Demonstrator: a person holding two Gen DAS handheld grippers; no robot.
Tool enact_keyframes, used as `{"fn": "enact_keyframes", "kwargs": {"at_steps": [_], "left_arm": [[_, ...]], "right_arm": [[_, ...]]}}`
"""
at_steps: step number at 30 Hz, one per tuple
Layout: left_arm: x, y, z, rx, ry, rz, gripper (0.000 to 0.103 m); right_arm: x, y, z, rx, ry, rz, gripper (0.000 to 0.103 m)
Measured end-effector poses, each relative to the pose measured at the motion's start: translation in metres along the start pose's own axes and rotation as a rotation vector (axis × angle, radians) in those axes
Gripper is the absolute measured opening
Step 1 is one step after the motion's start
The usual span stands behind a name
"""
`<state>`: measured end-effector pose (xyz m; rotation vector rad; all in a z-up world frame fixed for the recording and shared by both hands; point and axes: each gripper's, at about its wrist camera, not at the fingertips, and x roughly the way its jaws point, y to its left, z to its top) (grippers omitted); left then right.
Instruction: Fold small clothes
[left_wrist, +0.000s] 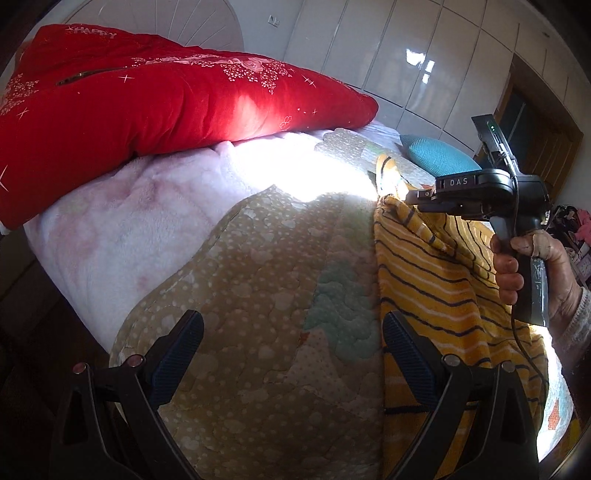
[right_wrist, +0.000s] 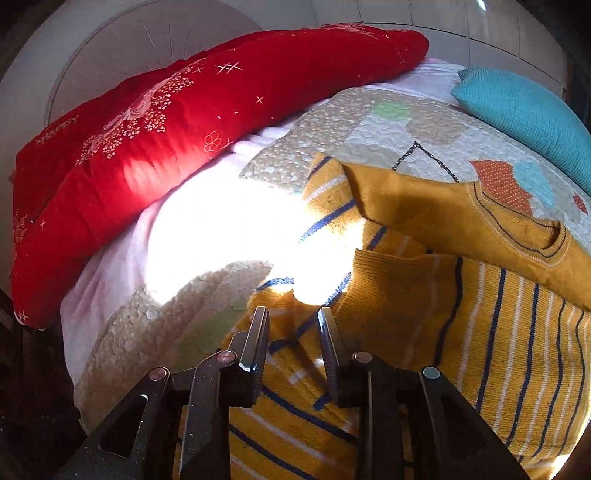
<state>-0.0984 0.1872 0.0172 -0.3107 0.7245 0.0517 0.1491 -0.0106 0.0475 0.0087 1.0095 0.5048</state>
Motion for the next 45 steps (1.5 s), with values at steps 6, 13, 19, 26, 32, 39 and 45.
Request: {"fn": "enact_keyframes", "kwargs": {"at_steps": [6,13,19,26,32,39,45], "left_arm": [[-0.006,-0.007,0.001,0.025,-0.005,-0.019,0.097],[0.003,-0.020,-0.002,0.032,0.055,-0.085,0.097],[0.020,-0.030,-0.001,0.017,0.128,-0.131,0.073],[0.022,-0.046,-0.007,0.039,0.188,-0.154,0.073],[0.015,-0.062,-0.028,0.063,0.219,-0.233,0.078],[0.008,-0.077,-0.054,0.122,0.254,-0.292,0.082],[0.004,-0.077,-0.056,0.107,0.279,-0.329,0.061]], "right_arm": [[-0.056,-0.017,-0.039,0.013,-0.024,0.038,0.045],[-0.177,-0.104,-0.142,0.144,-0.072,-0.136,0.061],[-0.238,-0.173,-0.243,0.431,-0.126,-0.146,0.062],[-0.209,-0.159,-0.308,0.553,-0.133,0.115,0.062],[-0.195,-0.135,-0.319,0.561,-0.207,0.251,0.064],[-0.194,-0.118,-0.340,0.557,-0.227,0.359,0.064],[-0.193,-0.109,-0.346,0.575,-0.243,0.361,0.063]]}}
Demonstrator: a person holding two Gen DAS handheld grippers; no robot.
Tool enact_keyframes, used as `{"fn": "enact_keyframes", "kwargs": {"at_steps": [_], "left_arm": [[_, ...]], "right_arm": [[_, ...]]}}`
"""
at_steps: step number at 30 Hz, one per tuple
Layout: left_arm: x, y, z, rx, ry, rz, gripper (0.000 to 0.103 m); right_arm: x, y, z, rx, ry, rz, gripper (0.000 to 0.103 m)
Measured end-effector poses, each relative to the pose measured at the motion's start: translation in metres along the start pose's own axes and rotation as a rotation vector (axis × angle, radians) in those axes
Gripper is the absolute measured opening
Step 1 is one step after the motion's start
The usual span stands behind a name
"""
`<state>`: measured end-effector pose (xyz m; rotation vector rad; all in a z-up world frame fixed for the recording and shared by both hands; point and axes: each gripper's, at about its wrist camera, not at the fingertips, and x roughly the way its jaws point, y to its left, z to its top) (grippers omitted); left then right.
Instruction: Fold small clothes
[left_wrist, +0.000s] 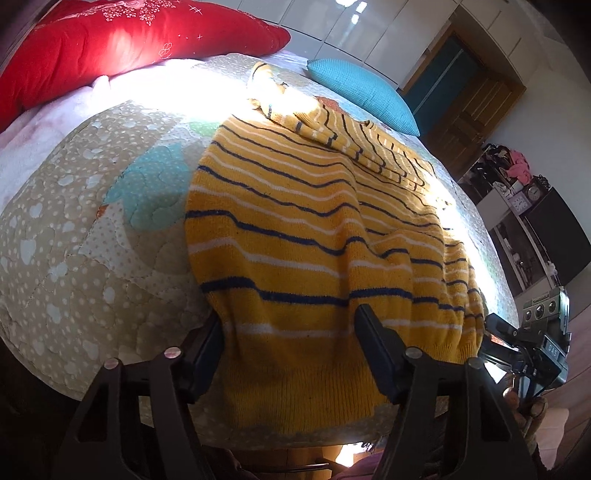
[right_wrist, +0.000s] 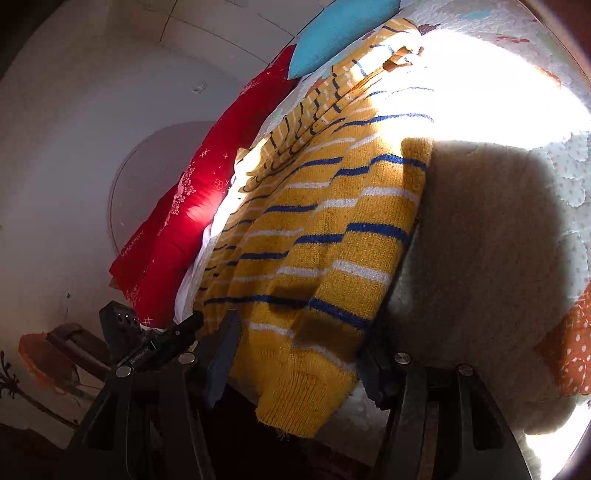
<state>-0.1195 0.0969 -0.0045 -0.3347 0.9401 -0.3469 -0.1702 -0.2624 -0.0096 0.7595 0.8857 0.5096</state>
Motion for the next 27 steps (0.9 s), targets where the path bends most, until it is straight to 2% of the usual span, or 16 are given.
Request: {"fn": "enact_keyframes", "kwargs": {"at_steps": [1,3,4,6,8,10,12,13,14,15,16,17,21,27], "left_arm": [[-0.001,0.003,0.000,-0.013,-0.001,-0.013,0.055],[-0.003,0.012,0.001,-0.059,-0.001,-0.047,0.050],[-0.003,0.018,0.002,-0.094,0.000,-0.077,0.050],[-0.002,0.029,0.004,-0.159,0.002,-0.134,0.050],[0.000,0.032,0.006,-0.191,0.000,-0.155,0.053],[0.003,0.028,0.009,-0.178,0.001,-0.163,0.065],[0.006,0.019,0.012,-0.146,-0.002,-0.130,0.066],[0.008,0.014,0.013,-0.130,0.004,-0.103,0.065],[0.009,0.011,0.014,-0.114,0.004,-0.063,0.060],[0.009,0.007,0.015,-0.094,0.002,-0.003,0.038],[0.008,0.006,0.016,-0.068,0.007,0.067,0.012],[0.007,0.007,0.017,-0.057,0.012,0.087,0.010],[-0.009,0.008,0.019,-0.070,0.018,0.084,0.009],[-0.045,-0.019,0.004,-0.001,-0.025,0.034,0.009]], "right_arm": [[0.001,0.000,0.000,0.004,0.004,0.007,0.060],[0.005,0.000,0.000,0.013,0.030,0.037,0.050],[0.005,-0.002,0.000,0.016,0.042,0.050,0.046],[0.009,-0.004,-0.002,0.019,0.052,0.056,0.046],[0.013,-0.006,0.001,0.029,0.055,0.061,0.045],[0.014,-0.009,0.005,0.047,0.054,0.075,0.045],[0.016,-0.008,0.009,0.056,0.045,0.070,0.044],[0.018,-0.008,0.010,0.061,0.041,0.059,0.040],[0.020,-0.007,0.012,0.064,0.037,0.035,0.035],[0.022,-0.008,0.012,0.067,0.036,0.005,0.022],[0.023,-0.010,0.012,0.078,0.036,-0.014,0.016],[0.022,-0.012,0.014,0.097,0.035,-0.008,0.015],[0.005,-0.008,0.015,0.099,0.008,0.020,0.013],[-0.047,0.002,-0.002,0.055,-0.051,0.038,0.012]]}}
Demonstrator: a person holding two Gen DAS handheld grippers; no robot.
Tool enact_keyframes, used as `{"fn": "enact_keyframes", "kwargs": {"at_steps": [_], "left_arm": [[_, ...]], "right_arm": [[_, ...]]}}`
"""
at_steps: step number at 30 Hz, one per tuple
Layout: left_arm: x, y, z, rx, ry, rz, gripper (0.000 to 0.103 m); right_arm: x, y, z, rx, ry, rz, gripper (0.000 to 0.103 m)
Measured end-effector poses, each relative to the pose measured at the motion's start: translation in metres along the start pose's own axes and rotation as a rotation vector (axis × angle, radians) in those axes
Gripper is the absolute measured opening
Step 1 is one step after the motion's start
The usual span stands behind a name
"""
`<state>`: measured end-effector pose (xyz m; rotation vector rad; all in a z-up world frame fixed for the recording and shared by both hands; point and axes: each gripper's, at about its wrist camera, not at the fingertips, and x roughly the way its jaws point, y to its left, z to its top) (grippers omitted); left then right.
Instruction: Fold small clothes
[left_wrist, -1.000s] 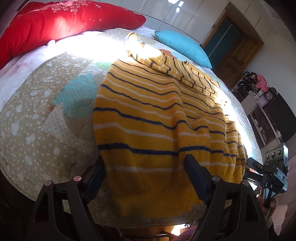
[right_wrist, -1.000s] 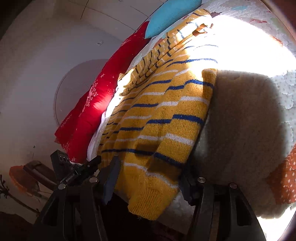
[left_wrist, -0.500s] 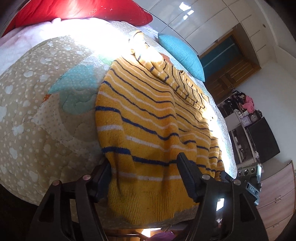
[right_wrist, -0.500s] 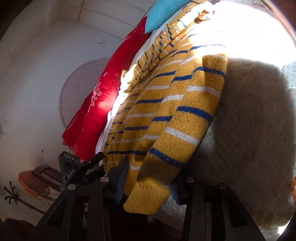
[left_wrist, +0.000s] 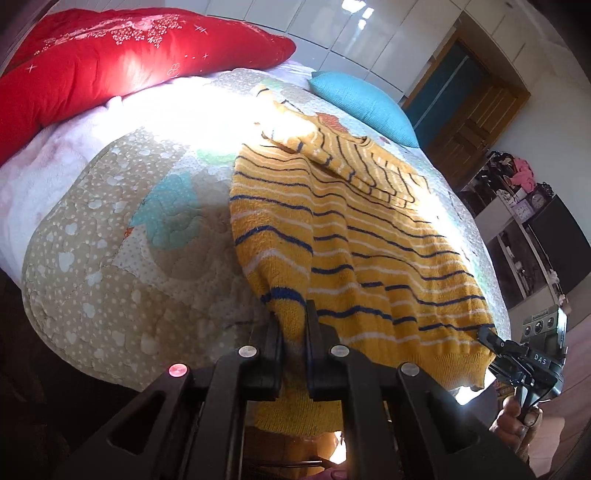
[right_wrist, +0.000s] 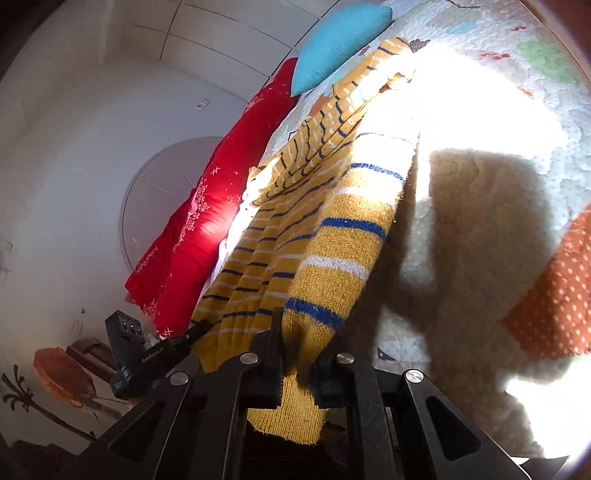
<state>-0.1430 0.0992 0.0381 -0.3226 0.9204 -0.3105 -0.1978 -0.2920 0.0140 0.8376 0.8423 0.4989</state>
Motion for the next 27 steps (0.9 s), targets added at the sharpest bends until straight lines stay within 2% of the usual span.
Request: {"fn": "enact_keyframes", "kwargs": {"at_steps": [4,7,11,16,19,21,24,27], "left_arm": [[-0.007,-0.001,-0.018,0.000,0.024,-0.022,0.009],[-0.002,0.005,-0.029,-0.003,0.058,0.009,0.009],[0.000,0.014,-0.018,-0.041,0.057,-0.021,0.009],[-0.002,-0.003,0.043,0.024,-0.044,-0.047,0.009],[0.017,-0.014,0.096,0.045,-0.101,-0.052,0.009],[0.036,-0.022,0.129,0.044,-0.124,-0.053,0.009],[0.069,-0.022,0.168,0.011,-0.121,-0.056,0.009],[0.100,-0.016,0.190,-0.030,-0.078,-0.061,0.009]], "right_arm": [[-0.019,-0.014,-0.024,0.048,0.016,-0.001,0.012],[-0.022,-0.025,-0.040,0.083,0.039,-0.016,0.012],[-0.025,-0.022,-0.033,0.068,0.030,-0.007,0.012],[-0.011,0.016,0.022,-0.095,0.032,-0.027,0.012],[0.004,0.038,0.072,-0.181,-0.022,-0.064,0.012],[0.016,0.042,0.107,-0.191,-0.065,-0.086,0.012],[0.038,0.038,0.151,-0.163,-0.102,-0.116,0.012],[0.064,0.028,0.180,-0.122,-0.100,-0.150,0.012]]}}
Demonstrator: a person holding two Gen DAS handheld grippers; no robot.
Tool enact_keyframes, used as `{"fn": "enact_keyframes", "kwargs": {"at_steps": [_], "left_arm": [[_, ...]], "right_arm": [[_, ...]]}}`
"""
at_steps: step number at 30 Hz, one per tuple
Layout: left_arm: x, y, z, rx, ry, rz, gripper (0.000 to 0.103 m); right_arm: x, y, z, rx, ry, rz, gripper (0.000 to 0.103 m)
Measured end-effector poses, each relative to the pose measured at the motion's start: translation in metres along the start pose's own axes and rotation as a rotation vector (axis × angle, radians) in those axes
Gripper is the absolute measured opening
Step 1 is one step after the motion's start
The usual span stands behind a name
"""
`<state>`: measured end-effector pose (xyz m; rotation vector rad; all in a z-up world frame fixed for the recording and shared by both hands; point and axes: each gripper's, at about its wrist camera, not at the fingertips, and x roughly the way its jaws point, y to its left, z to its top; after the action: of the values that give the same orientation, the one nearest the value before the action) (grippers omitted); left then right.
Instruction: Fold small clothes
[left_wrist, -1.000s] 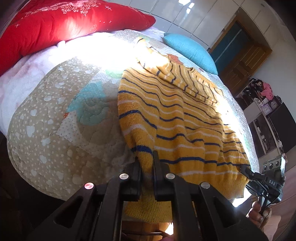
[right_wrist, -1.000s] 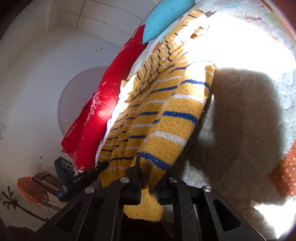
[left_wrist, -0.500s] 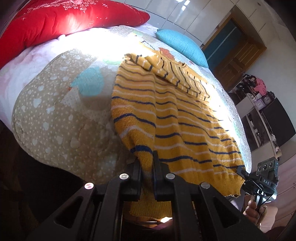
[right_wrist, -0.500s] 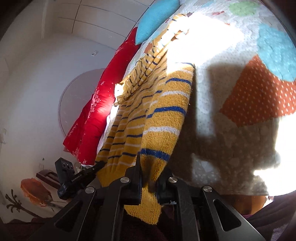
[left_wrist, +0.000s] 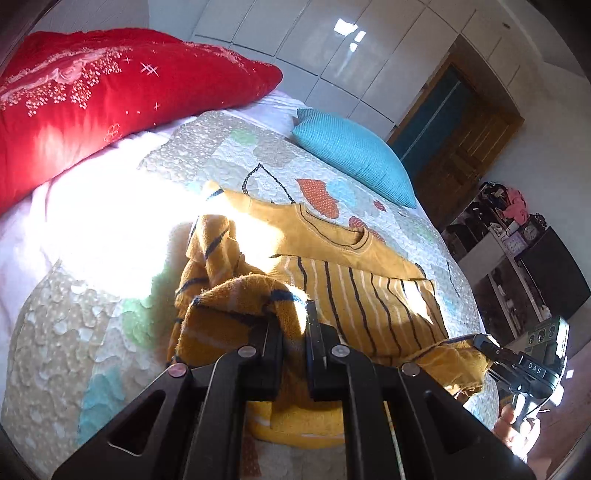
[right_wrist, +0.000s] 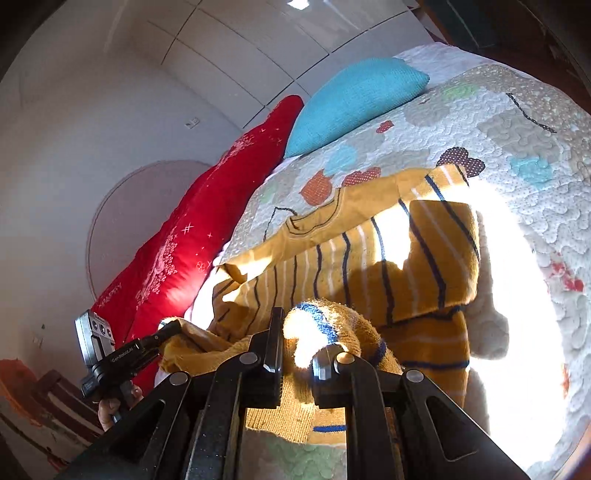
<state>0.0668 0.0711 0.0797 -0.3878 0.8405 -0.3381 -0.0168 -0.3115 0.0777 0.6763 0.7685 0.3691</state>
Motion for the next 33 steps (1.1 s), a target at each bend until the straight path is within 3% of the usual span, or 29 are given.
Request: {"fn": "enact_keyframes", "kwargs": {"at_steps": [12,15,17,19,20,22,25,29,33], "left_arm": [[0.055,0.028,0.027,-0.111,0.098,-0.009,0.010],[0.068,0.035,0.035,-0.164,0.122,-0.034,0.013],[0.074,0.038,0.040,-0.199,0.127,-0.068,0.019],[0.078,0.043,0.046,-0.247,0.116,-0.112,0.035],[0.078,0.046,0.050,-0.276,0.103,-0.131,0.039],[0.076,0.054,0.058,-0.344,0.054,-0.157,0.060],[0.072,0.066,0.069,-0.413,-0.013,-0.142,0.068],[0.071,0.067,0.076,-0.369,0.004,-0.080,0.068],[0.058,0.056,0.066,-0.249,0.016,-0.014,0.068]], "right_arm": [[0.067,-0.034,0.054,0.122,0.084,-0.005,0.015],[0.082,-0.048,0.063,0.202,0.105,0.040,0.025],[0.091,-0.058,0.070,0.258,0.111,0.085,0.041],[0.096,-0.069,0.076,0.318,0.097,0.115,0.054],[0.099,-0.074,0.079,0.345,0.088,0.124,0.055],[0.104,-0.082,0.084,0.388,0.069,0.137,0.060],[0.108,-0.089,0.089,0.415,0.039,0.130,0.064],[0.112,-0.090,0.094,0.390,0.038,0.079,0.064],[0.092,-0.082,0.101,0.318,-0.006,0.018,0.064]]}}
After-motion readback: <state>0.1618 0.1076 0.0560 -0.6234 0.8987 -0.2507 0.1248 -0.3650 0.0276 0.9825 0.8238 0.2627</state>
